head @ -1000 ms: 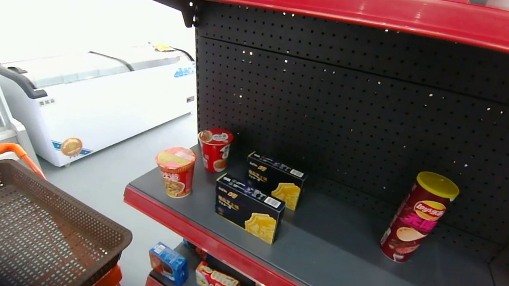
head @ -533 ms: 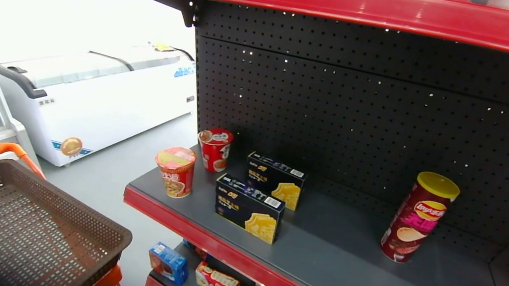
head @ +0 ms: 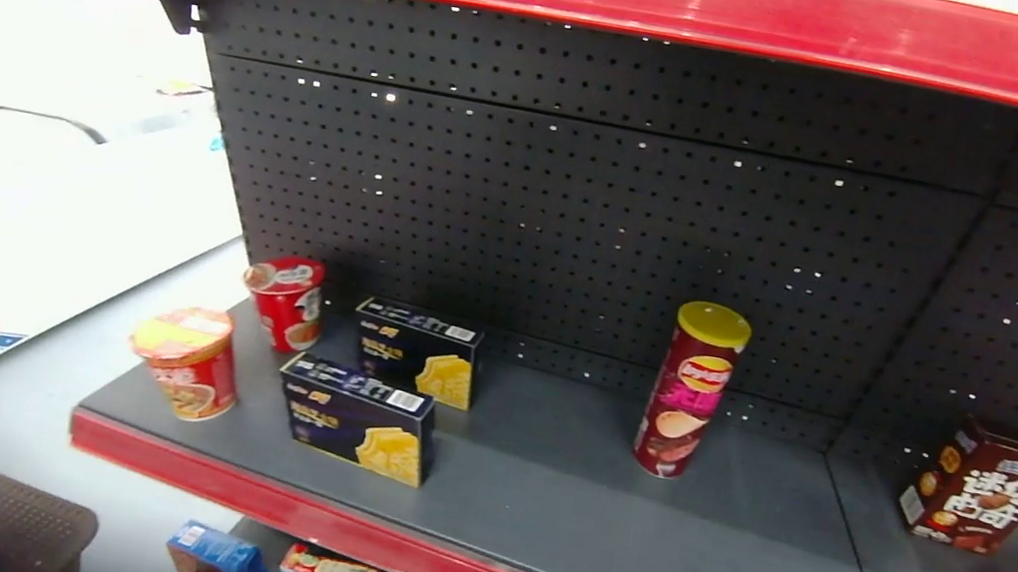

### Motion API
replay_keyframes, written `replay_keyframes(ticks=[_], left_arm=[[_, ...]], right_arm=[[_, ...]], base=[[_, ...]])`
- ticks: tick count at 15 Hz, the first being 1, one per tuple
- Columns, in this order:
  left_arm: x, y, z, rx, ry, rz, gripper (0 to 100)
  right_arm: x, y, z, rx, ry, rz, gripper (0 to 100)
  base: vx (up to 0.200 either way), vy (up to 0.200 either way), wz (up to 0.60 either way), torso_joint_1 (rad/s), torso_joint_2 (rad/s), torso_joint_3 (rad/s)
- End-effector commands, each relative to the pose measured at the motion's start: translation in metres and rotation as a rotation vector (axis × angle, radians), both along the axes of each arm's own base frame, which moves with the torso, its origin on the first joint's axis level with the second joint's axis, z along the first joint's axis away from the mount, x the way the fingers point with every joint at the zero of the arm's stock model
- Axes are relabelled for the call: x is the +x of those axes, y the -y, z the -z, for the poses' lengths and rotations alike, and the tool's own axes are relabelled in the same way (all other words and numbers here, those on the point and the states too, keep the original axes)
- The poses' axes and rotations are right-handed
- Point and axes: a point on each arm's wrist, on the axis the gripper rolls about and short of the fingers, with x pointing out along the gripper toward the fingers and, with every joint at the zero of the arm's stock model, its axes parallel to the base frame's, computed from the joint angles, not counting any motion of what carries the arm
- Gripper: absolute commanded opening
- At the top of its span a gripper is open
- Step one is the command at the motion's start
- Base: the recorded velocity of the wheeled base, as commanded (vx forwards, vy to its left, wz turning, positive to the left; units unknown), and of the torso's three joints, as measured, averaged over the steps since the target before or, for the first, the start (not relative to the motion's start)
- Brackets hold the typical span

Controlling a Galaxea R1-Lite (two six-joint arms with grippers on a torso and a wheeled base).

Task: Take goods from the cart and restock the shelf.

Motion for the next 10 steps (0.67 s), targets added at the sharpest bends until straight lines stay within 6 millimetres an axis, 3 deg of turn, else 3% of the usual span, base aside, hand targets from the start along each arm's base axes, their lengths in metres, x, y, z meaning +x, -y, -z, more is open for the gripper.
replay_keyframes(ticks=[1, 2, 10], left_arm=[[0.0005, 0.0001, -0.0004, 0.001, -0.002, -0.001, 0], [0.0008, 0.0001, -0.0004, 0.001, -0.004, -0.001, 0], [0.0008, 0.0001, -0.0004, 0.001, -0.004, -0.001, 0]], right_arm=[[0.0001, 0.0, 0.0001, 0.0, -0.002, -0.001, 100], [0.0001, 0.0, 0.0001, 0.0, -0.002, -0.001, 100], [0.0001, 0.0, 0.0001, 0.0, -0.002, 0.001, 100]], base=[[0.0, 0.0, -0.6, 0.002, 0.01, 0.012], [0.0, 0.0, -0.6, 0.002, 0.01, -0.002], [0.0, 0.0, 0.0, 0.0, 0.0, 0.0]])
